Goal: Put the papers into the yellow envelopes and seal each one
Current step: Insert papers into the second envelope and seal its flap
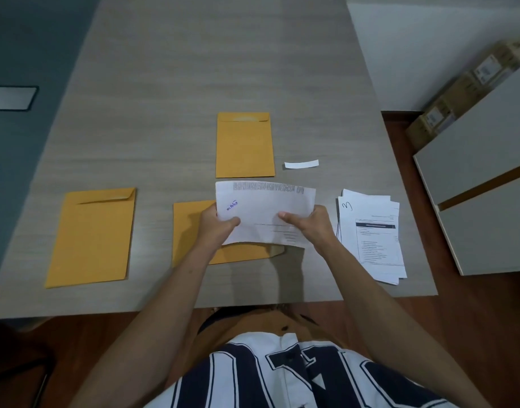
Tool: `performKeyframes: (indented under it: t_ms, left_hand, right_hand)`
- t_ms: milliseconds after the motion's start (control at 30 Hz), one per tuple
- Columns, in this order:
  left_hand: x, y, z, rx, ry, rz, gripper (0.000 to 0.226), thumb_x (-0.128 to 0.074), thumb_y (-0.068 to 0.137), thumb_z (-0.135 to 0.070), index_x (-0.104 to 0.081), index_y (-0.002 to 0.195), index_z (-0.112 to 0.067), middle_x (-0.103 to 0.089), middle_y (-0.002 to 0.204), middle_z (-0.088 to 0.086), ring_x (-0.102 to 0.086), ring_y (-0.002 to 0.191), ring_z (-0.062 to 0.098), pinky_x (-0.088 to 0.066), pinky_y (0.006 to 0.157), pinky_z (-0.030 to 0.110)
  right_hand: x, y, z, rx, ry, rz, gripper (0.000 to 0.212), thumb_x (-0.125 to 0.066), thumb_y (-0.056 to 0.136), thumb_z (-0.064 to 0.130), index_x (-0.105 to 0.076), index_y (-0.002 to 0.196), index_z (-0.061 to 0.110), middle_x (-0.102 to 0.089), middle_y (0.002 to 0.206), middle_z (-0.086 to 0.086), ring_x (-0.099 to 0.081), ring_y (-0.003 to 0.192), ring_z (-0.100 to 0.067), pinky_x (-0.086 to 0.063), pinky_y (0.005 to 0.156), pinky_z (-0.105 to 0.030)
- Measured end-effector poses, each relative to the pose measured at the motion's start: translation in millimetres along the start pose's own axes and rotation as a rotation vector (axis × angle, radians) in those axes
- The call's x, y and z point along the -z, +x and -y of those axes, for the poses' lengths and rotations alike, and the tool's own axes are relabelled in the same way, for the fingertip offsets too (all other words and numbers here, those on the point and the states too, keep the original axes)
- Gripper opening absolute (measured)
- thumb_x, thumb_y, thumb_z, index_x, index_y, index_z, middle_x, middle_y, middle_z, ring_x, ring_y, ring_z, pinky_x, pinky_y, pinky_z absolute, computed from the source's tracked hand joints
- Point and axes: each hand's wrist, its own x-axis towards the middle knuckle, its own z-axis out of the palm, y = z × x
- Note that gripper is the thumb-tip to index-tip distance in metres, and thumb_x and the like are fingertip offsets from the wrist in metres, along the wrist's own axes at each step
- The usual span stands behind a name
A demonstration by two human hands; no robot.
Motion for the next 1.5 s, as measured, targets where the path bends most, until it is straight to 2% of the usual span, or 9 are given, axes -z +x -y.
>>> performKeyframes:
  t_ms: [100, 167, 267, 333, 433, 600, 867, 1200, 1500]
  left_hand:
    - [-12, 7, -2, -0.087, 0.151, -0.02, 0.025, -0.065, 0.081, -0.007, -0.064, 0.103, -0.018, -0.065, 0.094, -0.006, -0.061, 0.08, 0.013, -0.046, 0.06, 0.022]
    - [-24, 10, 0, -0.165, 0.344, -0.053, 0.022, -0.067, 0.081, -0.017, -0.064, 0.103, -0.017, -0.058, 0.107, 0.001, -0.058, 0.086, 0.015, -0.044, 0.065, 0.023]
    - [-43, 12, 9, -0.237, 0.668, -0.069, 0.052, -0.068, 0.082, -0.037, -0.057, 0.127, -0.012, -0.043, 0.128, 0.006, -0.045, 0.114, 0.02, -0.04, 0.09, 0.029]
    - [-57, 10, 16, -0.204, 0.879, -0.071, 0.071, -0.065, 0.079, -0.053, -0.046, 0.135, -0.014, -0.031, 0.145, 0.012, -0.028, 0.133, 0.03, -0.029, 0.107, 0.04]
    - [-73, 6, 26, -0.099, 1.006, -0.06, 0.089, -0.059, 0.069, -0.072, -0.032, 0.137, -0.022, -0.01, 0.154, 0.015, -0.008, 0.141, 0.039, -0.012, 0.113, 0.06]
    - [-76, 6, 28, -0.083, 1.044, -0.049, 0.089, -0.062, 0.075, -0.061, -0.025, 0.145, -0.02, -0.001, 0.159, 0.016, 0.001, 0.144, 0.041, -0.008, 0.115, 0.062]
    - [-74, 8, 29, -0.079, 1.031, -0.073, 0.092, -0.062, 0.076, -0.064, -0.026, 0.146, -0.017, -0.002, 0.16, 0.017, -0.001, 0.147, 0.038, -0.011, 0.116, 0.059]
    - [-65, 9, 27, -0.03, 1.029, 0.011, 0.11, -0.069, 0.074, -0.063, -0.003, 0.155, -0.029, 0.022, 0.16, 0.016, 0.018, 0.148, 0.034, -0.001, 0.122, 0.049]
    - [-68, 4, 18, -0.011, 0.97, -0.013, 0.106, -0.062, 0.074, -0.068, -0.009, 0.155, -0.025, 0.017, 0.162, 0.015, 0.015, 0.149, 0.033, -0.003, 0.122, 0.05]
  right_hand:
    - [13, 4, 1, -0.019, -0.062, -0.074, 0.044, -0.087, 0.071, 0.025, -0.069, 0.107, 0.007, -0.073, 0.096, -0.004, -0.07, 0.086, -0.018, -0.055, 0.069, -0.025]
    - [27, 7, -2, -0.04, -0.103, -0.138, 0.046, -0.088, 0.069, 0.028, -0.069, 0.105, 0.006, -0.072, 0.096, -0.006, -0.069, 0.086, -0.021, -0.056, 0.072, -0.029]
    - [50, 9, -10, -0.056, -0.094, -0.233, 0.048, -0.089, 0.066, 0.029, -0.07, 0.103, 0.005, -0.073, 0.096, -0.008, -0.07, 0.087, -0.023, -0.056, 0.074, -0.031]
    - [66, 7, -11, -0.069, -0.095, -0.296, 0.047, -0.088, 0.067, 0.029, -0.07, 0.102, 0.005, -0.072, 0.094, -0.008, -0.069, 0.086, -0.023, -0.053, 0.07, -0.029]
    - [83, 3, -11, -0.078, -0.107, -0.362, 0.045, -0.087, 0.069, 0.03, -0.069, 0.103, 0.005, -0.07, 0.093, -0.007, -0.067, 0.085, -0.024, -0.052, 0.071, -0.03]
    - [93, 0, -9, -0.069, -0.169, -0.367, 0.044, -0.085, 0.071, 0.031, -0.069, 0.103, 0.006, -0.069, 0.094, -0.007, -0.066, 0.085, -0.023, -0.055, 0.074, -0.034]
    - [88, 3, -5, -0.07, -0.243, -0.315, 0.045, -0.084, 0.073, 0.031, -0.069, 0.104, 0.003, -0.068, 0.093, -0.007, -0.065, 0.084, -0.024, -0.053, 0.07, -0.032]
    - [93, 9, 4, -0.076, -0.263, -0.308, 0.046, -0.084, 0.074, 0.029, -0.067, 0.106, 0.001, -0.067, 0.096, -0.009, -0.062, 0.082, -0.023, -0.051, 0.07, -0.033]
    - [98, 18, 1, -0.1, -0.292, -0.254, 0.05, -0.086, 0.071, 0.03, -0.067, 0.108, 0.003, -0.069, 0.104, -0.012, -0.066, 0.094, -0.029, -0.056, 0.078, -0.037]
